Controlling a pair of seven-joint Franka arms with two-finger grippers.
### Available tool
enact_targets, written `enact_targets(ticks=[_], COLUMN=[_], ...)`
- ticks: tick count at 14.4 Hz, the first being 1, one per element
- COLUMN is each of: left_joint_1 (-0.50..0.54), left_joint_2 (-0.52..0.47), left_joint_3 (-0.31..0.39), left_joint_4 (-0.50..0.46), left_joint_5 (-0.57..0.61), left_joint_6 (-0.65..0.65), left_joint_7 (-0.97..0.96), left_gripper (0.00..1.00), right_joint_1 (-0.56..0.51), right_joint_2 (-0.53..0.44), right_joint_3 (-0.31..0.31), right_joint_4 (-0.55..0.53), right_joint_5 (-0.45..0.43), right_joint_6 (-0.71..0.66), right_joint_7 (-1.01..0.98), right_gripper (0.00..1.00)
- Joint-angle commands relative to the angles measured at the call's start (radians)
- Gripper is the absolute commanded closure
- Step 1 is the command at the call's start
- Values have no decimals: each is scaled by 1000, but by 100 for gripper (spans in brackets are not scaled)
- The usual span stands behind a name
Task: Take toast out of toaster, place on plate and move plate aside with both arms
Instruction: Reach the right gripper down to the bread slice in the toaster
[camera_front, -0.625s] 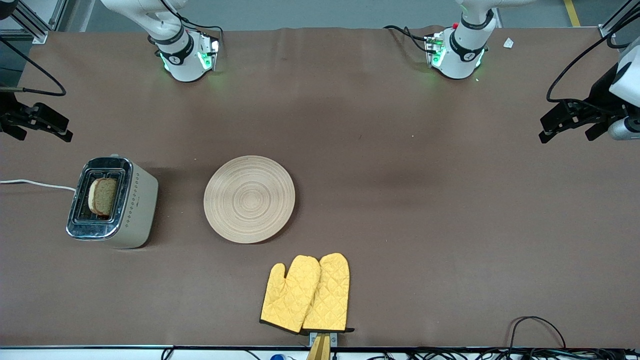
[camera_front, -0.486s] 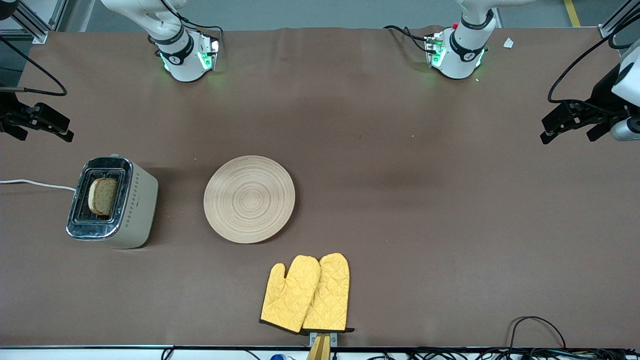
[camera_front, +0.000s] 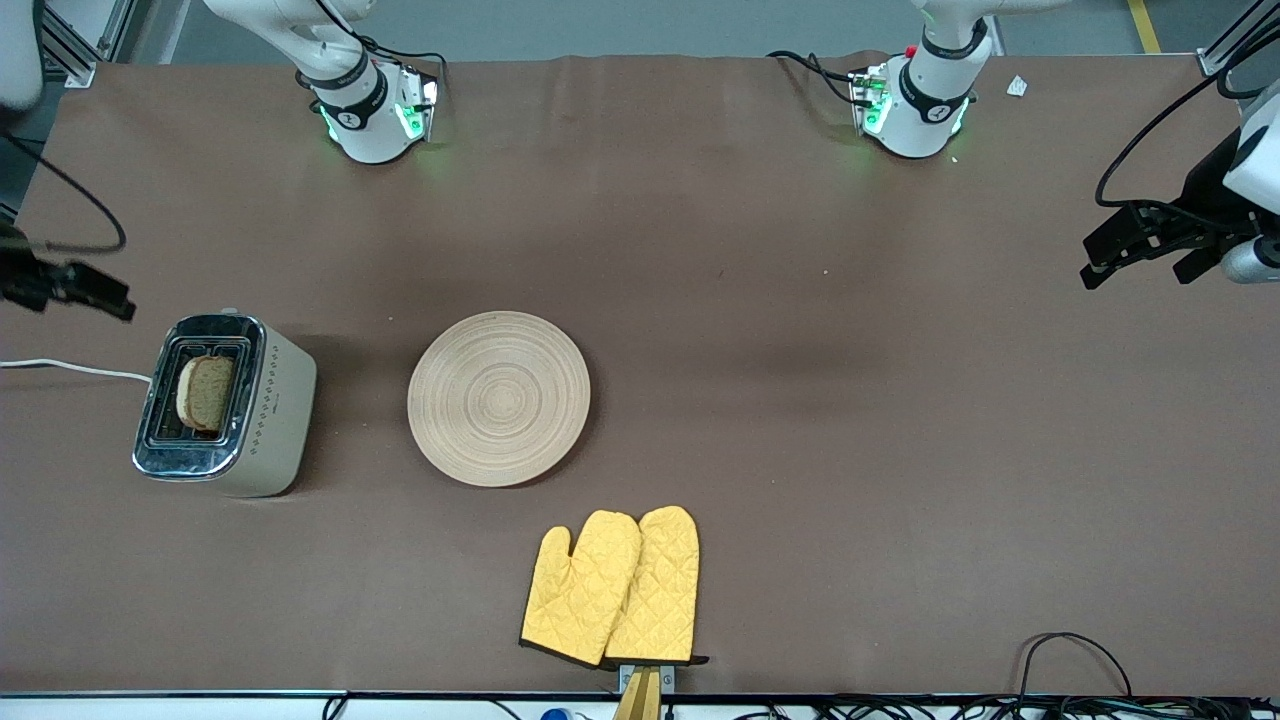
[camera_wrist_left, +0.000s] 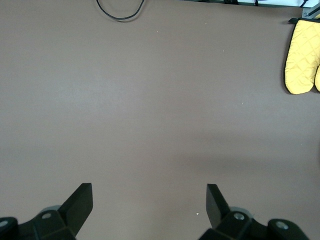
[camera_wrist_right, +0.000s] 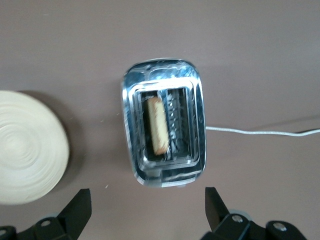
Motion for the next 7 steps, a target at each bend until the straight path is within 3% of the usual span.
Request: enact_targets(ticks=[1, 7], left_joint_1=[-4, -2], left_joint_2=[12, 12], left_joint_3=[-1, -1], left_joint_4=[27, 23], left_joint_5=[6, 6], left_joint_6=[-23, -23], left_joint_7=[-11, -10], left_gripper=[0, 0], right_joint_1=[-7, -12], right_joint_2=[72, 212], right_joint_3=[11, 11], right_joint_4=[-36, -53], right_joint_5=[-14, -14], right_joint_6=[98, 268], right_joint_7=[-2, -2], right_gripper=[0, 0])
